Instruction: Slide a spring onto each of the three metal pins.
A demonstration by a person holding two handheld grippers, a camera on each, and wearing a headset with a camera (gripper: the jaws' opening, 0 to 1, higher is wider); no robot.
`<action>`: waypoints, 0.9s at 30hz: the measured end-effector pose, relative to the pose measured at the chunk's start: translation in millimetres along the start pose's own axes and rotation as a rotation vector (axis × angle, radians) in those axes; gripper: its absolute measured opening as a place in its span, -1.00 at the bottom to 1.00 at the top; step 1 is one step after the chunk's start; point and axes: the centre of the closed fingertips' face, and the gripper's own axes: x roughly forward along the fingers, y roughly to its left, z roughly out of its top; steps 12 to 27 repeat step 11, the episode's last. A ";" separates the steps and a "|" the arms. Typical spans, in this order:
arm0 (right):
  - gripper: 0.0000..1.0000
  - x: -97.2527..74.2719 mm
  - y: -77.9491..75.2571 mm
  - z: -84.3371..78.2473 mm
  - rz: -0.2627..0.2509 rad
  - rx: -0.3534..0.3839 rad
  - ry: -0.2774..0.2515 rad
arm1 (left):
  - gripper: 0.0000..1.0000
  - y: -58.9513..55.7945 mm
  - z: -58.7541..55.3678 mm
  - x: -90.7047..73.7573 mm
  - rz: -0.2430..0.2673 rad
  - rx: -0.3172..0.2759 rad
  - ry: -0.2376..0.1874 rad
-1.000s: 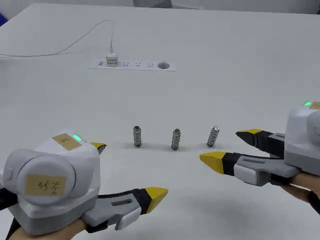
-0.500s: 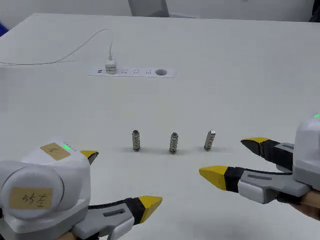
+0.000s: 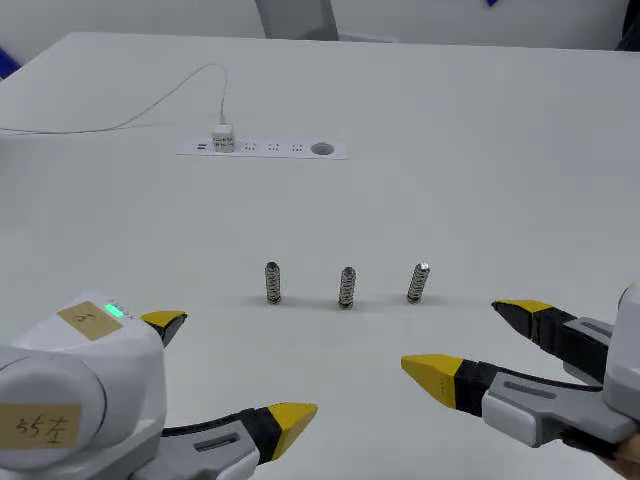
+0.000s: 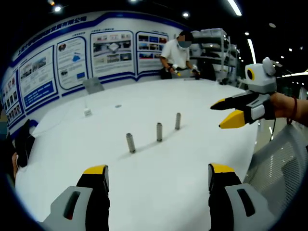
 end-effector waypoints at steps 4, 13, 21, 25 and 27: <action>0.43 -1.3 2.8 -3.1 -0.003 -0.028 0.014 | 0.72 -0.8 -1.0 -1.3 -0.001 0.002 0.002; 0.41 -2.6 4.5 -4.1 -0.006 -0.034 0.015 | 0.72 0.2 -0.6 -3.6 0.000 0.013 0.002; 0.41 -2.6 4.5 -4.1 -0.006 -0.034 0.015 | 0.72 0.2 -0.6 -3.6 0.000 0.013 0.002; 0.41 -2.6 4.5 -4.1 -0.006 -0.034 0.015 | 0.72 0.2 -0.6 -3.6 0.000 0.013 0.002; 0.41 -2.6 4.5 -4.1 -0.006 -0.034 0.015 | 0.72 0.2 -0.6 -3.6 0.000 0.013 0.002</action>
